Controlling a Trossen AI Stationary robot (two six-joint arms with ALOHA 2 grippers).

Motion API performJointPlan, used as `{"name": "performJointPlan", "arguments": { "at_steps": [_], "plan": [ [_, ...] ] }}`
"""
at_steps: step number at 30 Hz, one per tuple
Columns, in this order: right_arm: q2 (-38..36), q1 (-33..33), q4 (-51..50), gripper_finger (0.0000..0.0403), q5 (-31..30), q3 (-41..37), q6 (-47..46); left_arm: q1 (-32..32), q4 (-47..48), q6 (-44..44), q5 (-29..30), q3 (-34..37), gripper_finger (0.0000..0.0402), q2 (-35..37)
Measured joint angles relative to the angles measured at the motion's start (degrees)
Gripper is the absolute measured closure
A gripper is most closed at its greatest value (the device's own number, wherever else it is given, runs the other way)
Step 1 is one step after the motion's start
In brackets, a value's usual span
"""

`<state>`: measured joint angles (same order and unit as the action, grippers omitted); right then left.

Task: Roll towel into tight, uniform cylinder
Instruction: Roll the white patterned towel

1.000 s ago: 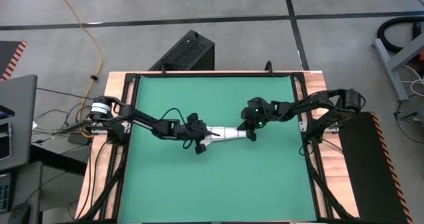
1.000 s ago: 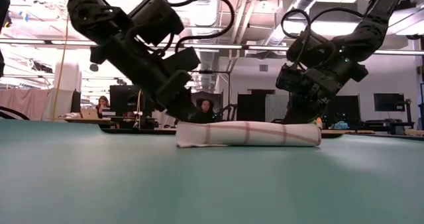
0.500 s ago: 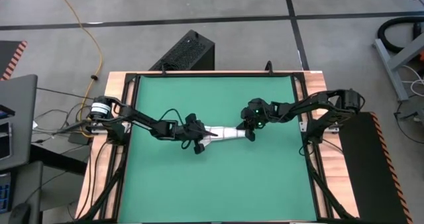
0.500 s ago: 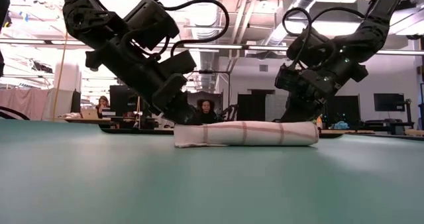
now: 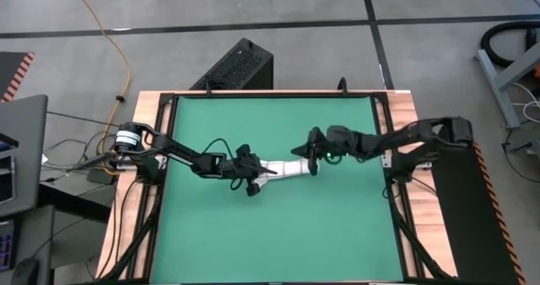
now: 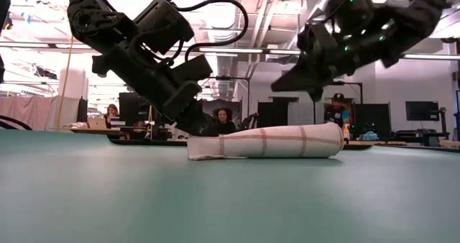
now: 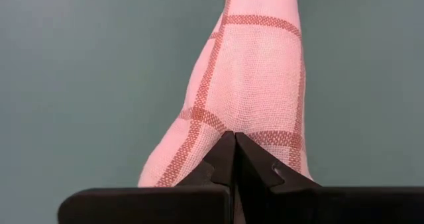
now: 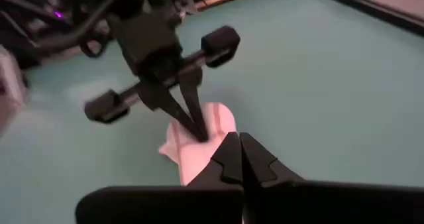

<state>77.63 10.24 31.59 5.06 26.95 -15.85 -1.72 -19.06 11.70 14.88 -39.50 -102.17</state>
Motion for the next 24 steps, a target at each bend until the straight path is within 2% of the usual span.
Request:
{"name": "performJointPlan", "arguments": {
  "at_steps": [3, 8, 15, 24],
  "plan": [
    [0.69, -4.0, 0.66, 0.04, -6.09, -0.23, 0.6, 0.0, -0.38, -0.04, -0.01, 0.04, 0.0401, -0.04],
    [7.54, -7.32, 5.1, 0.04, -8.11, -0.24, -0.83, 0.0, -0.56, -0.06, 0.04, 0.08, 0.0401, -0.07],
    [19.38, -6.77, 12.55, 0.04, -8.9, -0.17, -3.34, 0.0, -0.51, -0.13, -0.03, 0.08, 0.0401, -0.07],
    [34.79, -9.18, 23.78, 0.04, -10.28, 0.25, -9.34, -0.02, 0.6, -0.57, 0.67, 0.08, 0.0401, -0.06]
  ]
}}
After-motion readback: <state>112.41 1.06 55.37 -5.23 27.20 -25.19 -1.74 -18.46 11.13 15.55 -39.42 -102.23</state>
